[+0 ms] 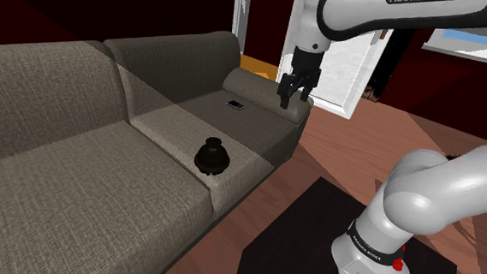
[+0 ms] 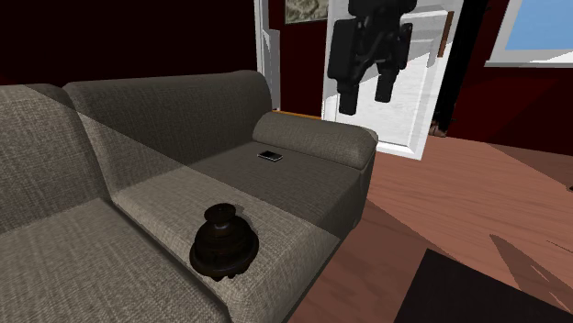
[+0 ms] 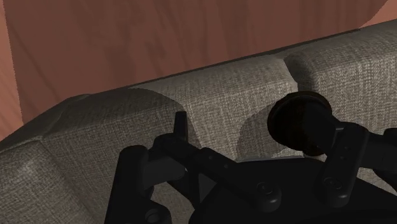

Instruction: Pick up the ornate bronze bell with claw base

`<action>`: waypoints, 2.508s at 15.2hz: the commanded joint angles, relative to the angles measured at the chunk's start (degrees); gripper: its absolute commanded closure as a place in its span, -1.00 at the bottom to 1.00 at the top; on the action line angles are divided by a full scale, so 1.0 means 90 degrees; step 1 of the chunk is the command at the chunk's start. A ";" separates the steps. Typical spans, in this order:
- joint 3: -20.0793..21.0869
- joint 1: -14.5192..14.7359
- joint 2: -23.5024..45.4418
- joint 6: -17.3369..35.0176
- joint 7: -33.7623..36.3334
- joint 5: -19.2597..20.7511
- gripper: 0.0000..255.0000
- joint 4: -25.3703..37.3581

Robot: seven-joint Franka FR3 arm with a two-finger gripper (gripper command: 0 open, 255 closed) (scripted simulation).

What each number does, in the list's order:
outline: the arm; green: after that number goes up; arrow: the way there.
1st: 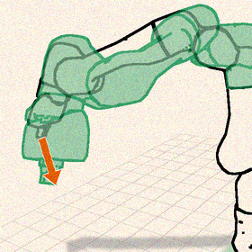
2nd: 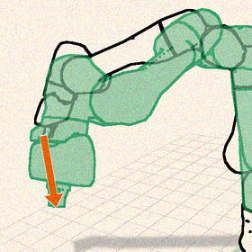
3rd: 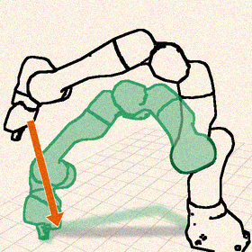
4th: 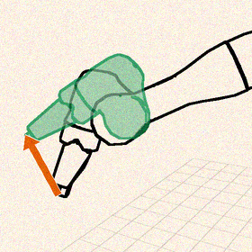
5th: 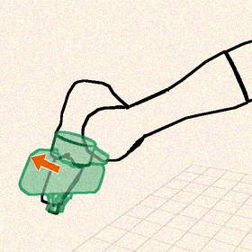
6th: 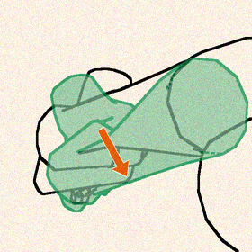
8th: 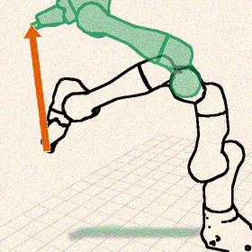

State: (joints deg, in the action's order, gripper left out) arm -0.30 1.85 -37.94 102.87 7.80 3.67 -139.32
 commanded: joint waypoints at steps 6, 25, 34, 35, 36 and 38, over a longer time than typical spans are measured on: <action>0.0413 0.0211 0.1417 0.1158 0.0598 -0.0262 -1.00 0.0198; 0.1002 0.0554 0.4948 0.2976 0.1763 -0.0126 -1.00 0.1799; 0.0994 0.0559 0.5122 0.3275 0.1798 -0.0080 1.00 0.1671; 0.0995 0.0561 0.5121 0.3275 0.1800 -0.0080 1.00 0.1671; 0.0995 0.0560 0.5123 0.3276 0.1799 -0.0080 1.00 0.1671; 0.0996 0.0562 0.5132 0.3278 0.1803 -0.0078 1.00 0.1678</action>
State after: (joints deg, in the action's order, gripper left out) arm 8.64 6.89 8.14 132.38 24.02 2.97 -124.14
